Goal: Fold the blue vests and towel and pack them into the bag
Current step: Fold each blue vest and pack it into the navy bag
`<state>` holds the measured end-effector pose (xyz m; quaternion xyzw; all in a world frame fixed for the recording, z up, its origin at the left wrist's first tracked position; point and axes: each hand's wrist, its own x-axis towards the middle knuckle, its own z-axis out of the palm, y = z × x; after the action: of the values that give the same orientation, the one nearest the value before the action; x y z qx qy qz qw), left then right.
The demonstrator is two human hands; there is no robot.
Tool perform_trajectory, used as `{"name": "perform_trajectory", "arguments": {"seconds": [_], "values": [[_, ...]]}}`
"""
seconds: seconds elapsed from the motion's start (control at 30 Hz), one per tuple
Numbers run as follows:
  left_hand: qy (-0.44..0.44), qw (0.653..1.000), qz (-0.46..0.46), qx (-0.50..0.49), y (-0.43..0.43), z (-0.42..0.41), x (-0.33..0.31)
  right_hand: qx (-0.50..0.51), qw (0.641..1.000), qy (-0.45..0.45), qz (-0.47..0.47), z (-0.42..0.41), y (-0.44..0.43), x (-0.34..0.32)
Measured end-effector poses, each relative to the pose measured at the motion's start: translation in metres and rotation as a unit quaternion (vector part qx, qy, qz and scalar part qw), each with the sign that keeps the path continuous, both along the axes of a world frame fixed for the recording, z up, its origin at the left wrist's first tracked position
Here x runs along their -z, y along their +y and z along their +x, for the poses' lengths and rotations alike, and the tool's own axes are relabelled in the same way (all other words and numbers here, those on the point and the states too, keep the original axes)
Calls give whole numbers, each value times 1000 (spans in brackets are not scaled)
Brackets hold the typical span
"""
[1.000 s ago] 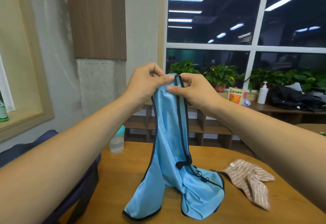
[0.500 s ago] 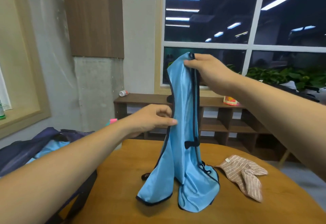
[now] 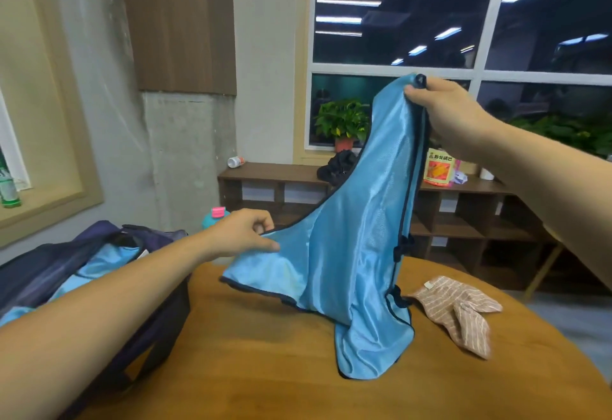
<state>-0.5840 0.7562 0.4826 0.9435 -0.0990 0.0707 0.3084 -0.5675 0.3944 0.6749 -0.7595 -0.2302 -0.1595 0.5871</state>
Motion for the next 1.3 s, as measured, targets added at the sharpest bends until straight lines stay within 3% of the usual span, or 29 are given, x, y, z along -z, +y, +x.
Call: {"name": "perform_trajectory", "arguments": {"seconds": [0.23, 0.37, 0.47, 0.63, 0.97, 1.3], "values": [[14, 998, -43, -40, 51, -12, -36, 44, 999, -10, -12, 7, -16, 14], [34, 978, -198, -48, 68, -19, -60, 51, 999, -8, -8, 9, -21, 20], [65, 944, -322, -18, 71, -27, -77, 61, 998, -13, 8, 9, -25, 20], [93, 909, -405, 21, 81, -35, -100, 93, 994, -25, 41, 3, -32, 12], [-58, 840, -538, 24, 41, -49, -164, 104, 990, -37, 88, -15, -23, -14], [-206, 818, -537, 28, 24, -102, -257, 118, 982, -96, 111, -62, -33, -76]]}}
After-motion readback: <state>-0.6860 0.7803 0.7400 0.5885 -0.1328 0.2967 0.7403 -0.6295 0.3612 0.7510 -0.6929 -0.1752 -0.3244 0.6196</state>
